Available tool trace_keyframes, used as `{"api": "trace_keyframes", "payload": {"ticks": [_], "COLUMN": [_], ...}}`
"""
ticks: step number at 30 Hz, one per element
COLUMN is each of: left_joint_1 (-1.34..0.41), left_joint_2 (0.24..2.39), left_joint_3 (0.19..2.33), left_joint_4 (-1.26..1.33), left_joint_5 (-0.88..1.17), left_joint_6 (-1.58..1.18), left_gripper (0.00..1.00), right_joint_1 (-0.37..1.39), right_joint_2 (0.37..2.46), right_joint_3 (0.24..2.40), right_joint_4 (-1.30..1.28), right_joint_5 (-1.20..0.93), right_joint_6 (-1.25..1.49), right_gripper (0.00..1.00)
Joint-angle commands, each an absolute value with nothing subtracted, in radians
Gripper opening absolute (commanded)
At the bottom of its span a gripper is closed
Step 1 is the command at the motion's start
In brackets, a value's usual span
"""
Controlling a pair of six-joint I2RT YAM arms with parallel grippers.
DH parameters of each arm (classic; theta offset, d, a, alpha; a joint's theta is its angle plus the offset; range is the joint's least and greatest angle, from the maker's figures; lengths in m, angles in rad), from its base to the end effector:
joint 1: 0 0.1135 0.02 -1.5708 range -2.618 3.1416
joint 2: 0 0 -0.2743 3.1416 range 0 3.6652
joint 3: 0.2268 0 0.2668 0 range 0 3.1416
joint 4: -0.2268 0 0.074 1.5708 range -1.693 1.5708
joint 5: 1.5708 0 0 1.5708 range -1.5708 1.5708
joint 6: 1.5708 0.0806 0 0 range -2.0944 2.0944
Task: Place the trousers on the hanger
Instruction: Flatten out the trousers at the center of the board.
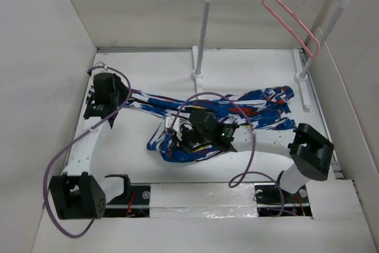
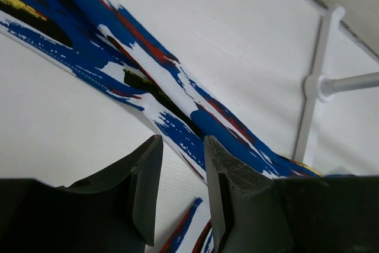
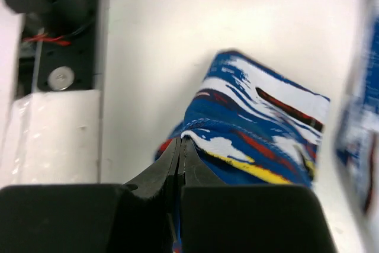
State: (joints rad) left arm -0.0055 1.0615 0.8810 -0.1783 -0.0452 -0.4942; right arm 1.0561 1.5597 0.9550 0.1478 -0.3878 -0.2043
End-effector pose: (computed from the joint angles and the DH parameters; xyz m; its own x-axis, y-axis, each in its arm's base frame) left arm 0.2975 0.0020 0.3111 -0.2917 -0.4722 -0.8318 -0.1990 0.8806 -0.4301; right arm 0.1695 0.3617 0.2238 -0.0153 -0.4085 -0.9126 -0.9967 0.0791 -0.0187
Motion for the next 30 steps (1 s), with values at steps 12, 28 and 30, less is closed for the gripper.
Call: {"api": "trace_keyframes", "payload": {"ticks": [12, 28, 30], "left_joint_1": [0.129, 0.411, 0.435], "left_joint_2": [1.285, 1.73, 1.762], "left_joint_3": [0.957, 1.152, 1.175], "left_joint_4": [-0.12, -0.13, -0.127], "left_joint_5": [-0.204, -0.227, -0.219], "left_joint_6": [-0.598, -0.629, -0.63], "left_gripper": [0.38, 0.36, 0.38], "right_joint_1": [1.005, 1.005, 0.996], "right_joint_2": [1.508, 1.158, 1.128], "right_joint_3": [1.014, 0.825, 0.815], "right_joint_4": [0.04, 0.034, 0.008], "right_joint_5": [-0.163, -0.086, -0.077], "right_joint_6": [-0.156, -0.192, -0.192], "right_gripper": [0.72, 0.09, 0.25]}}
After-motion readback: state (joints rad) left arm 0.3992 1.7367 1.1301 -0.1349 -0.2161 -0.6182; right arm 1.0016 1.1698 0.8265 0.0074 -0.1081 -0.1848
